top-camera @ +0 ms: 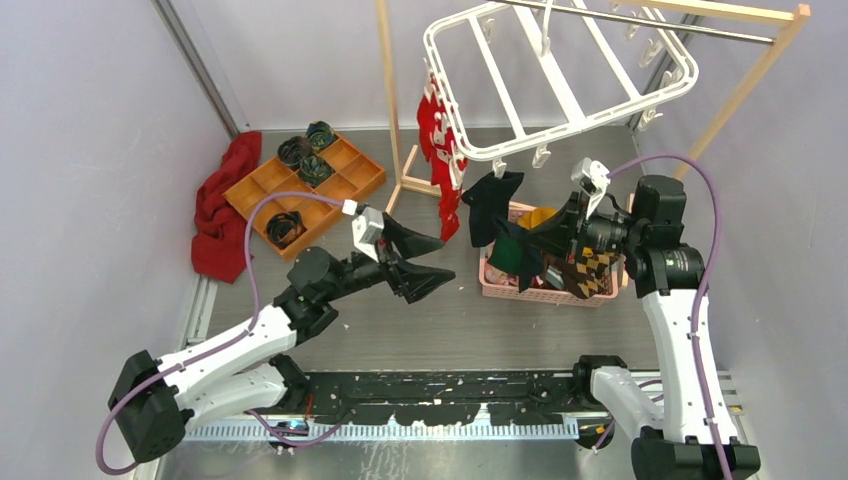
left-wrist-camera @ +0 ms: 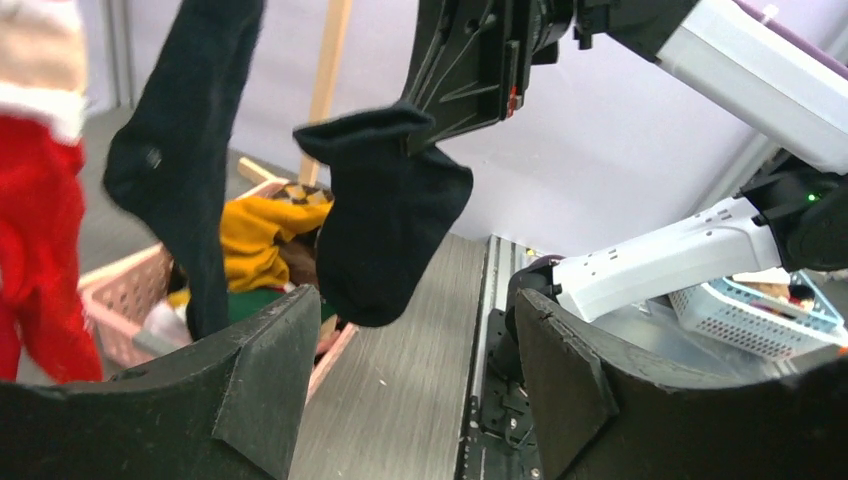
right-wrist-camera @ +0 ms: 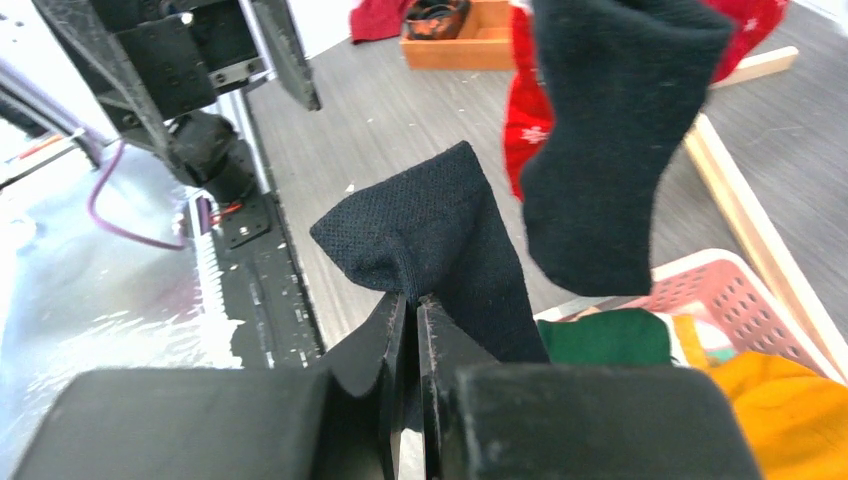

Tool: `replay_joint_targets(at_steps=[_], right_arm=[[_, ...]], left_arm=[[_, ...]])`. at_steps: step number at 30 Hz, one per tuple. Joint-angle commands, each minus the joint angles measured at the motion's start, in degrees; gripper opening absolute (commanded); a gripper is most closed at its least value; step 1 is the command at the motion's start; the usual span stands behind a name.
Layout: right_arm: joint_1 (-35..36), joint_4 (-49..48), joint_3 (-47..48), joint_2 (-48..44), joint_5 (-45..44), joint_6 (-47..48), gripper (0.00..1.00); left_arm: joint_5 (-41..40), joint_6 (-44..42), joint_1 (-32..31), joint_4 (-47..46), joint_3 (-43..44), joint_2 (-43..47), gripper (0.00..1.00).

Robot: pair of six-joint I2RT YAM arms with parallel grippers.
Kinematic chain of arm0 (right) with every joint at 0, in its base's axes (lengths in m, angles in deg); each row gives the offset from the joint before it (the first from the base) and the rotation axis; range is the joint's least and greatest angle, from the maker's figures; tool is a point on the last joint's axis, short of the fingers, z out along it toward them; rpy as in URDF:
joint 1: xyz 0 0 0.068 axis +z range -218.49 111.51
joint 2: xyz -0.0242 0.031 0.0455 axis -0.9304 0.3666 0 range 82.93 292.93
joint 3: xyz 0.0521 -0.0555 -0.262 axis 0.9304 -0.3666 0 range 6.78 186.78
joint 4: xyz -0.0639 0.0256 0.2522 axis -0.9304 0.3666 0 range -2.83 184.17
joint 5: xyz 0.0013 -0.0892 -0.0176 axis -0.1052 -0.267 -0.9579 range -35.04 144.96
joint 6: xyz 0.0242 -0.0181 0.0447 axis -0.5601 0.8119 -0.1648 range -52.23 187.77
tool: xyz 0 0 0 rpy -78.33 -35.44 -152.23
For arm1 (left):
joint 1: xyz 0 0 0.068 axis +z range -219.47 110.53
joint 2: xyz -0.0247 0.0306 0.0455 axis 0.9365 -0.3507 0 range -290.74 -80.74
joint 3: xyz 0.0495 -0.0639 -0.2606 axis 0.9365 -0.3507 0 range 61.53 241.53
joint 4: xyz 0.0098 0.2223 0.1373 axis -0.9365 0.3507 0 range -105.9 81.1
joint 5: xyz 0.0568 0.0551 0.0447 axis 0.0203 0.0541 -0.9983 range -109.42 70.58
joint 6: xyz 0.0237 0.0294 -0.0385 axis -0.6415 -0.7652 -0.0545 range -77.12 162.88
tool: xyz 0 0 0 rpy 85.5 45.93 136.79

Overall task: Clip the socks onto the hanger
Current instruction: Pick up the sock from the bin.

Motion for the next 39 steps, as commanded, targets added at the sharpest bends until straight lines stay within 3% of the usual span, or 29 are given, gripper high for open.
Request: replay_joint_targets(at_steps=[1, 9, 16, 23, 30, 33, 37, 38, 39], right_arm=[[-0.1, 4.6, 3.0, -2.9, 7.6, 0.3, 0.01], [0.0, 6.7, 4.9, -6.7, 13.8, -0.2, 0.01], [0.9, 7.8, 6.9, -5.9, 17.0, 0.3, 0.01], [1.6, 16.5, 9.4, -3.7, 18.6, 8.8, 0.01], [1.6, 20.7, 10.4, -2.4, 19.9, 13.3, 0.01], [3.0, 22.3, 10.8, -1.9, 20.1, 15.1, 0.01], [3.3, 22.6, 10.5, -1.8, 19.2, 15.5, 0.01], [3.3, 22.6, 10.3, -1.8, 18.8, 15.6, 0.01], [3.3, 22.5, 10.2, -1.8, 17.7, 15.6, 0.01]], left_arm=[[6.0, -8.5, -1.6, -3.5, 6.1, -2.1, 0.71], [6.1, -17.8, -2.4, -3.4, 7.8, -5.7, 0.74], [7.5, -17.6, -3.3, -9.1, 11.0, -11.2, 0.73], [7.0, -17.3, -5.4, -13.9, 14.1, -15.5, 0.71], [7.9, -15.2, -7.2, -17.0, 16.8, -19.8, 0.62], [8.5, -14.2, -7.7, -18.7, 18.1, -21.5, 0.5], [9.6, -11.1, -7.9, -21.6, 18.9, -23.1, 0.19], [10.0, -10.4, -7.9, -22.3, 18.9, -23.3, 0.06], [10.3, -9.3, -7.8, -22.7, 18.8, -23.2, 0.01]])
